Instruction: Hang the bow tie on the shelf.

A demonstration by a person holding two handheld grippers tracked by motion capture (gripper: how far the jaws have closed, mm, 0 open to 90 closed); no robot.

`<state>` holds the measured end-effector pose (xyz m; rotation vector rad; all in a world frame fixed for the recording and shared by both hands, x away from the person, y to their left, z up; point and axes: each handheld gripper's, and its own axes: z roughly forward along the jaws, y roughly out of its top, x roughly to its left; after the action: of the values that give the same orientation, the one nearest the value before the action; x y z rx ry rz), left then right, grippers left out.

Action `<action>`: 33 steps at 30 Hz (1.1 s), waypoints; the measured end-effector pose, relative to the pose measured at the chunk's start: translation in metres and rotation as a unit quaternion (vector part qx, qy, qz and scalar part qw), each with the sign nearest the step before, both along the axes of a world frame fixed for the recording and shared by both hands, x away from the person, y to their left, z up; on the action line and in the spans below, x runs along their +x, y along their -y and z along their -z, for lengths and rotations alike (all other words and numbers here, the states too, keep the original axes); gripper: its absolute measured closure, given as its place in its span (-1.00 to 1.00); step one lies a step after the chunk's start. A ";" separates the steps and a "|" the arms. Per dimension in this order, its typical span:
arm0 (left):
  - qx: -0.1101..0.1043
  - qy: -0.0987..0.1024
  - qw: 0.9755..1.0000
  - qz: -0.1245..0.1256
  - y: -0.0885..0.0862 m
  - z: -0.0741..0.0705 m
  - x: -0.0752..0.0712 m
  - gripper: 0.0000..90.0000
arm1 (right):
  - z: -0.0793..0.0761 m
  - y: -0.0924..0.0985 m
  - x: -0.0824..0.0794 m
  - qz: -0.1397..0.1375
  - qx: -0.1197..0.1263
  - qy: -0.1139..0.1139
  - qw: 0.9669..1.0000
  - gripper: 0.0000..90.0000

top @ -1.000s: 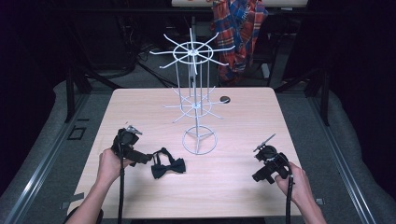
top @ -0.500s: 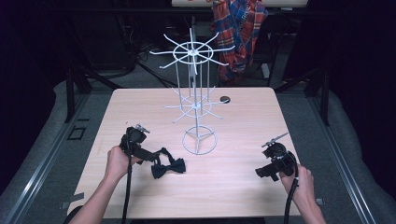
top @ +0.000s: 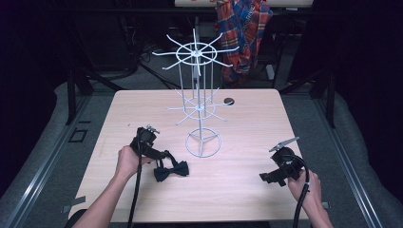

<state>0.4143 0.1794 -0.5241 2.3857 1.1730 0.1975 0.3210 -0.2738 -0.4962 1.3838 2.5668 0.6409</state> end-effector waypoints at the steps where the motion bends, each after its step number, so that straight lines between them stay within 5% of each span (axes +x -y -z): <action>1: 0.001 0.000 1.000 0.001 0.001 0.000 0.001 -0.35 | -0.001 -0.001 0.000 -0.008 -0.001 -0.004 1.000 -0.67; 11: 0.020 -0.017 0.999 0.022 0.013 0.009 0.008 0.32 | -0.001 -0.004 0.000 -0.017 -0.005 -0.014 1.000 -0.67; 21: 0.052 -0.038 0.997 0.038 0.020 0.020 0.011 0.61 | 0.002 -0.004 0.001 -0.011 -0.002 -0.022 1.000 -0.67; 33: 0.065 -0.020 0.997 0.046 0.020 0.018 0.006 0.92 | 0.003 -0.003 0.001 -0.009 0.001 -0.024 1.000 -0.67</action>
<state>0.4202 0.1592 -0.5420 2.5627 1.0956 0.2016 0.3224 -0.2706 -0.4989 1.3960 2.6183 0.6196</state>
